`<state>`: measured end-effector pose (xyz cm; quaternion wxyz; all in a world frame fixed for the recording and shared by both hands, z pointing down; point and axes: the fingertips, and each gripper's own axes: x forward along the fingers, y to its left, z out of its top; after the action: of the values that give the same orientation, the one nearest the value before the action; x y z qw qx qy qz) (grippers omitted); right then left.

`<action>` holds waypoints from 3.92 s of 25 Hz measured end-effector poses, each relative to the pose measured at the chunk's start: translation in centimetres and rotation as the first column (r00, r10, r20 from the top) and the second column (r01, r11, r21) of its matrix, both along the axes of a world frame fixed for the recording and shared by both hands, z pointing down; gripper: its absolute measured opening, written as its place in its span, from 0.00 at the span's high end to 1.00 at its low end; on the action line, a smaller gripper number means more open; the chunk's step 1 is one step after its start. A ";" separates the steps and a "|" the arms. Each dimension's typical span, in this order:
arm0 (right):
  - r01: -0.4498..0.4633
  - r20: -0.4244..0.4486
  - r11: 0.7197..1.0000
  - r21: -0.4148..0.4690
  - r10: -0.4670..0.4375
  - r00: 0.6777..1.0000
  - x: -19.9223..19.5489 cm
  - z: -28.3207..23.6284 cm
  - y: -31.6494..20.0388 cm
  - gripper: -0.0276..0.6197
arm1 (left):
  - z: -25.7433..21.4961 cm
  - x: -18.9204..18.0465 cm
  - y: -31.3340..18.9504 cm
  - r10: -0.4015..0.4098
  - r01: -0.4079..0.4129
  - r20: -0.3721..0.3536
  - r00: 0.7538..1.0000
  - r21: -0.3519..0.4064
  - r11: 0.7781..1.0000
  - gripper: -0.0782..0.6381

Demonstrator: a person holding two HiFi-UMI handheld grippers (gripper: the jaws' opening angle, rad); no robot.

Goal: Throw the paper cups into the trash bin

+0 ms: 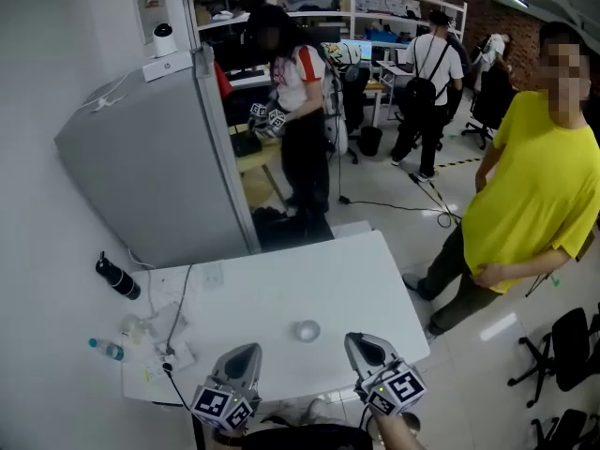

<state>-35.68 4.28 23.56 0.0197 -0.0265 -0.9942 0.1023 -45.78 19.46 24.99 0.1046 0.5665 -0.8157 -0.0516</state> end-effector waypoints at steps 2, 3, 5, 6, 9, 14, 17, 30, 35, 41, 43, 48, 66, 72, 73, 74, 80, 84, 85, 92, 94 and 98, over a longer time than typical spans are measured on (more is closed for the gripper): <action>-0.027 -0.001 1.000 0.006 0.027 1.000 0.3 0.2 -1.0 0.96 | 0.6 -0.3 -1.5 0.031 -0.031 -0.011 0.999 0.002 1.000 0.89; -0.041 -0.002 0.999 0.005 0.041 0.999 0.4 0.3 -1.4 0.96 | 0.7 -0.4 -2.2 0.049 -0.049 -0.007 0.999 0.002 0.999 0.89; -0.066 -0.004 0.998 0.001 0.066 0.998 0.4 0.6 -2.3 0.96 | 0.5 -0.8 -3.1 0.080 -0.080 0.016 0.997 0.003 0.997 0.89; -0.076 -0.005 0.997 -0.001 0.076 0.997 0.3 0.7 -2.6 0.96 | 0.3 -1.1 -3.4 0.088 -0.088 0.024 0.996 0.005 0.996 0.89; -0.100 -0.003 0.995 -0.013 0.100 0.995 -0.3 1.3 -3.2 0.96 | -0.2 -2.3 -3.5 0.081 -0.081 0.033 0.996 0.011 0.997 0.89; -0.112 -0.007 0.994 -0.020 0.112 0.994 -1.3 1.5 -3.3 0.96 | -0.5 -4.0 -3.2 0.058 -0.058 0.022 0.998 0.025 0.998 0.89; -0.090 -0.007 0.996 -0.011 0.090 0.996 -1.6 1.9 -2.8 0.96 | 0.1 -4.0 -3.1 0.056 -0.056 0.013 0.998 0.023 0.998 0.89; 0.034 -0.210 0.974 0.222 0.014 0.978 -2.9 12.6 0.4 0.88 | 1.9 -4.6 -1.9 0.008 -0.009 0.011 1.000 0.036 0.999 0.89; 0.035 -0.316 0.979 0.203 0.031 0.948 -3.5 18.7 0.7 0.66 | 2.3 -4.8 -0.7 -0.006 0.006 0.004 1.000 0.016 1.000 0.89; 0.069 -0.464 0.988 0.136 0.002 0.886 -6.1 28.1 1.4 0.33 | 3.4 -4.3 1.1 -0.034 0.033 -0.034 0.999 -0.029 0.999 0.89; 0.092 -0.509 0.987 0.134 -0.011 0.861 -7.2 30.9 1.6 0.33 | 3.5 -4.2 1.7 -0.043 0.042 -0.031 0.999 -0.038 0.998 0.89; 0.061 -0.567 0.988 0.144 0.032 0.823 -9.0 34.0 0.0 0.29 | 2.7 -3.7 2.8 -0.072 0.071 -0.031 0.997 -0.032 0.997 0.89; 0.114 -0.612 0.988 0.102 -0.028 0.791 -11.9 37.2 -1.2 0.29 | 3.2 -3.3 6.9 -0.190 0.187 -0.028 0.981 -0.081 0.979 0.89; 0.107 -0.617 0.987 0.118 -0.011 0.787 -13.3 37.5 -1.3 0.43 | 2.5 -3.8 6.9 -0.200 0.200 0.011 0.980 -0.074 0.977 0.89; 0.096 -0.617 0.988 0.119 -0.002 0.787 -13.4 37.3 -1.5 0.43 | 2.5 -3.9 6.9 -0.203 0.203 0.008 0.979 -0.074 0.976 0.89; 0.089 -0.614 0.989 0.120 0.004 0.789 -13.5 37.0 -1.6 0.43 | 2.6 -4.0 7.0 -0.206 0.206 0.004 0.978 -0.074 0.976 0.89; 0.168 -0.521 0.983 0.073 -0.106 0.847 -13.6 32.9 -0.3 0.43 | 3.7 -4.4 6.4 -0.184 0.182 -0.041 0.982 -0.053 0.982 0.89; 0.169 -0.432 0.981 0.097 -0.111 0.895 -13.8 27.4 -1.0 0.43 | 3.5 -4.4 5.1 -0.135 0.133 -0.053 0.989 -0.045 0.990 0.89; 0.171 -0.413 0.978 0.119 -0.107 0.904 -14.0 25.9 -1.3 0.43 | 3.3 -4.6 4.8 -0.126 0.124 -0.045 0.991 -0.030 0.992 0.89; 0.179 -0.302 0.962 0.206 -0.111 0.947 -13.4 16.0 -0.8 0.43 | 3.1 -4.6 2.5 -0.022 0.024 -0.063 0.998 0.025 0.999 0.89; 0.148 -0.275 0.970 0.191 -0.092 0.957 -12.2 14.0 -0.8 0.43 | 3.0 -4.8 1.1 0.024 -0.020 -0.063 0.998 0.069 0.997 0.89; 0.052 -0.246 0.976 0.211 0.001 0.969 -9.8 11.7 -1.5 0.44 | 2.4 -5.1 -0.8 0.111 -0.103 -0.065 0.992 0.112 0.988 0.89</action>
<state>-45.51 2.77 35.23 0.1461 -0.0241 -0.9890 -0.0040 -50.84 18.63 27.42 0.1052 0.6121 -0.7759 -0.1103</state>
